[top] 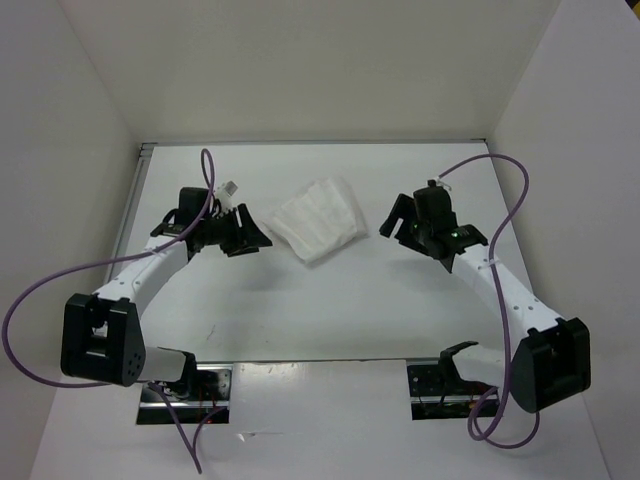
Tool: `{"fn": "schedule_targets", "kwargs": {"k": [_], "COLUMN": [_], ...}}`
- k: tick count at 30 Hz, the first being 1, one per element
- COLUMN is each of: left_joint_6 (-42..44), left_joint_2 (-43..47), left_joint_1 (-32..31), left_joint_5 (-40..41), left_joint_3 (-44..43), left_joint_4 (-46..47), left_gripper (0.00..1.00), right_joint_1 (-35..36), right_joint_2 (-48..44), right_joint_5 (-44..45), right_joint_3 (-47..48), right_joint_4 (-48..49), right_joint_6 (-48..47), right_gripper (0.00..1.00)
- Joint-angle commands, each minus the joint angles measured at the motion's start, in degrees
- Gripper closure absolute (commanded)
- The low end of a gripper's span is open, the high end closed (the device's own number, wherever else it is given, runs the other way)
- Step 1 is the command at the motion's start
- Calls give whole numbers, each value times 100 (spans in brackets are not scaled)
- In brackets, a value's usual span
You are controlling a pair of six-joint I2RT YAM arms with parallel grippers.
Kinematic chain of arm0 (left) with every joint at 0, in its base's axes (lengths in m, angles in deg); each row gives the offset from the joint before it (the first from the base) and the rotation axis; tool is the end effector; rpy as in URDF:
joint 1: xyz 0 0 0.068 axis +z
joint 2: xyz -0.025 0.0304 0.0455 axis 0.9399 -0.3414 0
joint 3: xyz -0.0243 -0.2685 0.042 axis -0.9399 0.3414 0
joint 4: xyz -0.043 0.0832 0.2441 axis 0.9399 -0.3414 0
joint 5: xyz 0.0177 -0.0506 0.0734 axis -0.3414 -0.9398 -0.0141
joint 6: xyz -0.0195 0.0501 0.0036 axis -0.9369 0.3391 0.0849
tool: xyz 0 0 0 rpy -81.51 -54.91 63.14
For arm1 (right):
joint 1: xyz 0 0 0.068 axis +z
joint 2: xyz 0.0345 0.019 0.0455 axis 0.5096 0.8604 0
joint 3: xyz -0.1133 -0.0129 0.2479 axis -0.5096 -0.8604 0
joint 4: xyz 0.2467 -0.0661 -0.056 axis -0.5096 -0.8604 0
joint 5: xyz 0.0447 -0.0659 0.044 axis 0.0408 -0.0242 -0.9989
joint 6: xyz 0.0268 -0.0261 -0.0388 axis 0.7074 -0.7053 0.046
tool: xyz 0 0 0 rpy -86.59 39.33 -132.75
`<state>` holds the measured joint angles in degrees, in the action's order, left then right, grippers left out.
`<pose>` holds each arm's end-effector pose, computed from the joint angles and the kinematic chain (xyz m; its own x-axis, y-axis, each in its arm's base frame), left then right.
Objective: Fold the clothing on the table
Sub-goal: Fold the skirt
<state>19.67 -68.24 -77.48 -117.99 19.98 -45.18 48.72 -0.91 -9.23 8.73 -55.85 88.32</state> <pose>0.2799 -0.0561 0.2450 -0.8391 -0.3730 -0.3959 0.0327 0.6920 -0.7212 0.2448 0.0766 0.2706 -0.6720 0.4116 -0.6156 0.1954 0.9004 0.3887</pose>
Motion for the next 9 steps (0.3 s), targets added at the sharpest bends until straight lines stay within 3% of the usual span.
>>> {"fn": "schedule_targets", "kwargs": {"k": [1, 9], "left_joint_6": [-61, 0], "left_joint_2": [22, 22], "left_joint_1": [-99, -152], "left_joint_5": [-168, -168], "left_joint_3": [38, -85], "left_joint_4": [232, 285], "left_gripper": [40, 40], "right_joint_1": [-51, -51], "right_joint_2": [-84, -74], "right_joint_5": [138, 243], "right_joint_3": [-77, -24], "right_joint_4": [177, 62], "right_joint_6": [225, 173], "right_gripper": [15, 13]}}
